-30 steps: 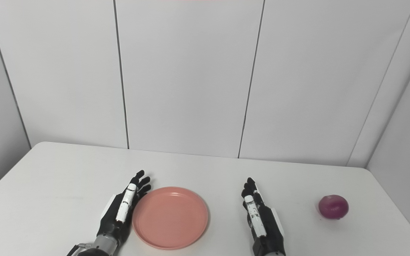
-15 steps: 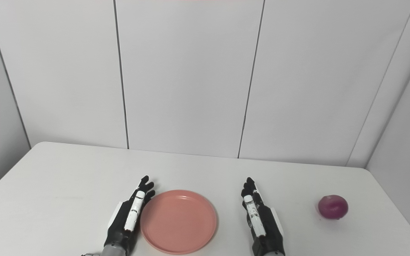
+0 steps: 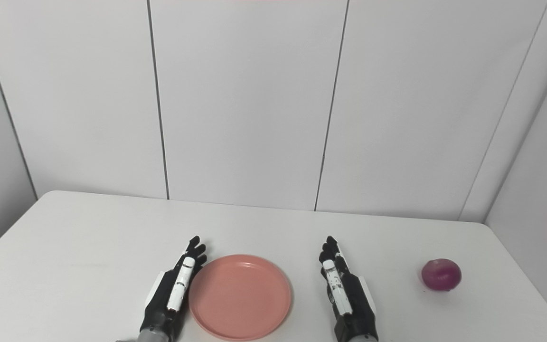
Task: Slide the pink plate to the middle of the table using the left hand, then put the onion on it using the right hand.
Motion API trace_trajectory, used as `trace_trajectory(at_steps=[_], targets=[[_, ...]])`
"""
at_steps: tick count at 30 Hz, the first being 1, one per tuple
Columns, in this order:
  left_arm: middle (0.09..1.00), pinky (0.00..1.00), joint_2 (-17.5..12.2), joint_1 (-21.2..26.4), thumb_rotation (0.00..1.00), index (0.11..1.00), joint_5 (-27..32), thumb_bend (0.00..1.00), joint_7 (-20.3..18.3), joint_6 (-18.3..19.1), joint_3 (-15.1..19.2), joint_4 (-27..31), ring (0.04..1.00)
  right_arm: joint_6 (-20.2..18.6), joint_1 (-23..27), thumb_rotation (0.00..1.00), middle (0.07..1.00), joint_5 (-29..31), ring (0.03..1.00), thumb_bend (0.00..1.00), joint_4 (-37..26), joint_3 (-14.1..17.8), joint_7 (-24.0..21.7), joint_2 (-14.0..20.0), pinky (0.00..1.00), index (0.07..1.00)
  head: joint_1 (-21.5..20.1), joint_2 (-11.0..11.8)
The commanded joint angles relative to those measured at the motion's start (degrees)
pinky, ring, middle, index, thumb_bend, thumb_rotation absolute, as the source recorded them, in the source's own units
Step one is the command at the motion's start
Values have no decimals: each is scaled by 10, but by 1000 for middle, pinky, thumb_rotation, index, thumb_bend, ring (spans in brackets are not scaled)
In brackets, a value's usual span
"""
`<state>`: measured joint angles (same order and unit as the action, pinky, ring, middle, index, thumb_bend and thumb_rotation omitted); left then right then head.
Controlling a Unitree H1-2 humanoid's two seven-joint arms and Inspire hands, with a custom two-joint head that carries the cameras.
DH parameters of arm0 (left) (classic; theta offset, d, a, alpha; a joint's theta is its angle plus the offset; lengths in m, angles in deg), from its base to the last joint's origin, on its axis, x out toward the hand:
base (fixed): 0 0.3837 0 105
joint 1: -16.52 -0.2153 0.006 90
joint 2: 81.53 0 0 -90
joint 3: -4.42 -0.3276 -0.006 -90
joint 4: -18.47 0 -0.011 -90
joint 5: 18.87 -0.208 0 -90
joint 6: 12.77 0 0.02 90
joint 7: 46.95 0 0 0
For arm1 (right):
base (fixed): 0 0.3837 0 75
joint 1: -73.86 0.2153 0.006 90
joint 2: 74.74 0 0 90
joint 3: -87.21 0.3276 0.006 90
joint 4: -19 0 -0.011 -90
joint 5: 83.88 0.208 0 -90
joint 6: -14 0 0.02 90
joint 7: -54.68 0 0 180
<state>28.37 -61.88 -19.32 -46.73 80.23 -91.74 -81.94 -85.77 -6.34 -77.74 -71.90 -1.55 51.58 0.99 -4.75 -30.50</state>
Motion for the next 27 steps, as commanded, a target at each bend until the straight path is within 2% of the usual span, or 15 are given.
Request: trace_trajectory(at_steps=[1, 14, 18, 20, 27], targets=[[967, 968, 8, -2, 1000, 976, 6, 569, -27, 4, -17, 8, 959, 10, 24, 792, 982, 7, 982, 598, -20, 2, -1, -3, 996, 994, 0, 0], [964, 940, -3, -3, 1000, 970, 15, 558, -49, -9, -16, 7, 953, 3, 26, 786, 977, 6, 974, 595, -27, 1, 0, -5, 987, 988, -10, -4], [957, 938, -11, 1, 1000, 964, 6, 576, -45, -1, -11, 6, 949, -8, 30, 776, 971, 7, 970, 622, -38, 5, 3, -2, 999, 975, -16, -9], [943, 897, -19, 2, 1000, 947, -17, 573, -32, 6, -11, 7, 924, -12, 34, 793, 981, 9, 973, 625, -42, 9, 4, 1, 1000, 985, -19, -9], [952, 935, -43, 21, 1000, 952, 2, 555, -55, -51, 5, -48, 932, 17, 52, 821, 976, 4, 970, 578, -43, 32, 18, 11, 1000, 986, -32, -5]])
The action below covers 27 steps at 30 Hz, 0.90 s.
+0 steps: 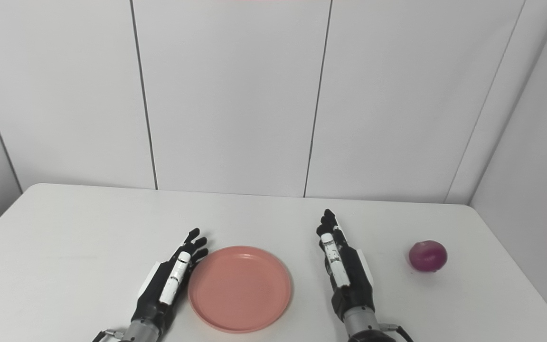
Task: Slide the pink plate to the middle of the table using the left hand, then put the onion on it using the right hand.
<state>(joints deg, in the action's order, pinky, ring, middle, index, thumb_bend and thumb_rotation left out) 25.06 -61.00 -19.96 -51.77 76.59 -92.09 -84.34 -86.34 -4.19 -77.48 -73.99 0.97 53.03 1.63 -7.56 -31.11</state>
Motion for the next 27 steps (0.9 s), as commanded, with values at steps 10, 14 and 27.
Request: trace_trajectory(at_steps=[10, 14, 27], targets=[[946, 937, -20, 19, 1000, 957, 12, 540, -15, -28, 20, -41, 937, 59, 55, 665, 936, -140, 946, 646, -8, 4, 63, 66, 932, 945, -35, -2], [950, 943, -19, 23, 1000, 957, 11, 528, -15, -41, 20, -51, 939, 63, 61, 606, 912, -192, 916, 701, 1, 6, 89, 87, 887, 928, -43, -5], [970, 981, -29, 28, 1000, 973, 11, 564, -22, -50, 23, -65, 966, 48, 81, 455, 917, -282, 904, 716, 42, 22, 144, 145, 853, 934, -80, -4]])
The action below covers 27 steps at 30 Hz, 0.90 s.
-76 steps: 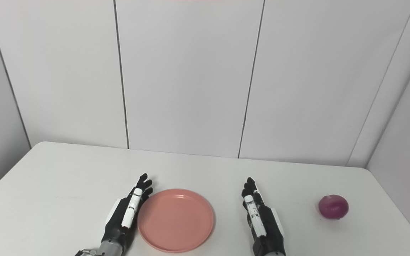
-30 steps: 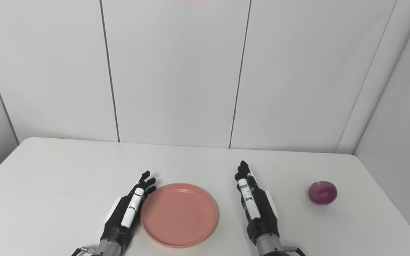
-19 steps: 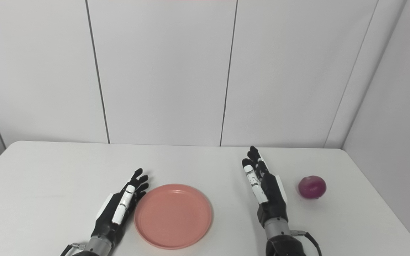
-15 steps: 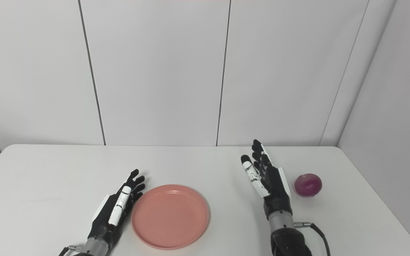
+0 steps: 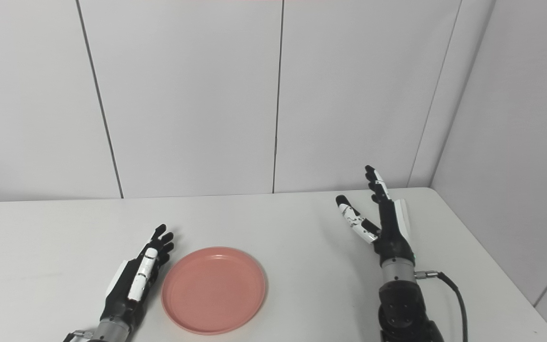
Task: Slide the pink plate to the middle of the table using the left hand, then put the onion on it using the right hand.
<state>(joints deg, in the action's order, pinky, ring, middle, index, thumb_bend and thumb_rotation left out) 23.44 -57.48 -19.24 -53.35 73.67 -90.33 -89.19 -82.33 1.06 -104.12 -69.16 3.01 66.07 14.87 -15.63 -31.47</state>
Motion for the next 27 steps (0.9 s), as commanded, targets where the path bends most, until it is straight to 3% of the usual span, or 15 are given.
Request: trace_trajectory(at_steps=[1, 5, 8, 14, 22, 27], targets=[[972, 981, -15, -7, 1000, 976, 5, 556, -8, -22, 5, -17, 968, 1, 31, 438, 918, -29, 892, 733, -4, 0, 18, 16, 828, 931, -13, 1], [973, 974, -18, -8, 1000, 977, 10, 549, -14, -20, 9, -18, 967, -19, 40, 384, 933, -82, 876, 781, 9, -4, 42, 21, 773, 942, -35, 4], [972, 965, -20, -6, 1000, 979, 16, 539, -19, -28, 11, -23, 963, -37, 45, 364, 958, -114, 916, 812, 27, -8, 51, 27, 827, 962, -45, 6], [975, 966, -23, -6, 1000, 984, 20, 536, -26, -34, 12, -28, 964, -42, 54, 361, 942, -150, 912, 879, 69, -15, 73, 40, 814, 955, -57, 6], [981, 972, -23, -7, 1000, 990, 30, 530, -38, -32, 19, -24, 971, -48, 58, 382, 955, -178, 950, 925, 103, -26, 83, 56, 932, 978, -67, 7], [978, 970, -24, -6, 1000, 987, 30, 533, -39, -32, 19, -25, 969, -48, 60, 365, 954, -189, 951, 930, 125, -32, 91, 63, 949, 975, -69, 7]])
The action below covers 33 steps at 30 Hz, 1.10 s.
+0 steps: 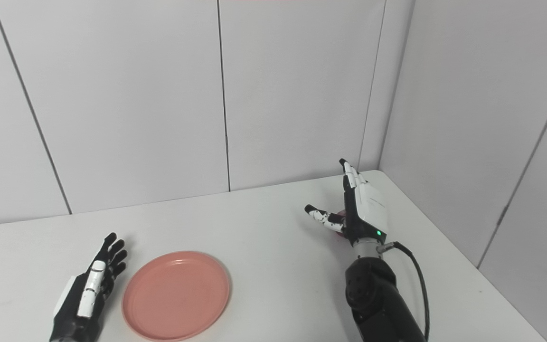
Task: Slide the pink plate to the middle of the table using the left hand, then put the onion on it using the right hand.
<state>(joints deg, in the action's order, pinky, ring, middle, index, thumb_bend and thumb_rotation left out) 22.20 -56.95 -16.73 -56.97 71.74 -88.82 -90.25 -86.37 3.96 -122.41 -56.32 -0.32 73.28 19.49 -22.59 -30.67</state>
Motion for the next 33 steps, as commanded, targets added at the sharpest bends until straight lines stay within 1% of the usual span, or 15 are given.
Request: trace_trajectory(at_steps=[1, 3, 6, 10, 15, 19, 22, 25, 28, 29, 33], targets=[[978, 972, -12, -12, 1000, 987, 5, 533, -4, -12, 5, -14, 970, -7, 32, 355, 953, -7, 950, 931, 2, 1, 20, 17, 951, 975, 1, 0], [978, 971, -12, -12, 1000, 987, 6, 533, -5, -12, 5, -14, 970, -8, 33, 340, 955, -8, 952, 931, 12, 1, 21, 18, 958, 978, 0, 0], [978, 971, -12, -13, 1000, 987, 4, 531, -5, -10, 4, -11, 970, -10, 35, 320, 957, -5, 951, 937, 24, 2, 24, 19, 944, 977, 1, -1], [978, 977, -12, -14, 1000, 986, 5, 530, -6, -8, 4, -8, 971, -4, 38, 296, 949, -5, 943, 943, 51, 0, 33, 22, 945, 970, 1, -2], [980, 976, -12, -15, 1000, 988, 4, 520, -7, -8, 2, -5, 972, -4, 40, 287, 948, -1, 944, 939, 74, -2, 34, 26, 932, 967, 1, -4], [977, 973, -12, -16, 1000, 986, 3, 519, -8, -8, 1, -4, 969, 3, 41, 264, 948, 9, 947, 930, 91, -1, 34, 29, 952, 965, 2, -4], [980, 978, -12, -16, 1000, 990, 5, 518, -9, -8, 1, -6, 972, 4, 42, 245, 944, 14, 942, 921, 102, -3, 38, 30, 931, 961, 3, -5], [979, 973, -11, -18, 1000, 989, 3, 519, -8, -3, 0, 3, 969, 9, 44, 212, 935, 22, 932, 907, 115, -4, 43, 31, 920, 949, 3, -5], [979, 975, -12, -18, 1000, 987, 2, 518, -7, -3, -1, 5, 970, 15, 47, 153, 900, 30, 897, 848, 130, -6, 50, 31, 882, 911, 4, -7], [979, 975, -11, -19, 1000, 987, 1, 518, -7, -2, -1, 6, 970, 18, 49, 149, 897, 32, 894, 846, 135, -6, 54, 31, 879, 909, 4, -7], [979, 973, -11, -19, 1000, 988, 0, 517, -6, -1, -2, 6, 970, 23, 51, 42, 834, 37, 831, 799, 140, -10, 68, 32, 807, 845, 5, -8]])
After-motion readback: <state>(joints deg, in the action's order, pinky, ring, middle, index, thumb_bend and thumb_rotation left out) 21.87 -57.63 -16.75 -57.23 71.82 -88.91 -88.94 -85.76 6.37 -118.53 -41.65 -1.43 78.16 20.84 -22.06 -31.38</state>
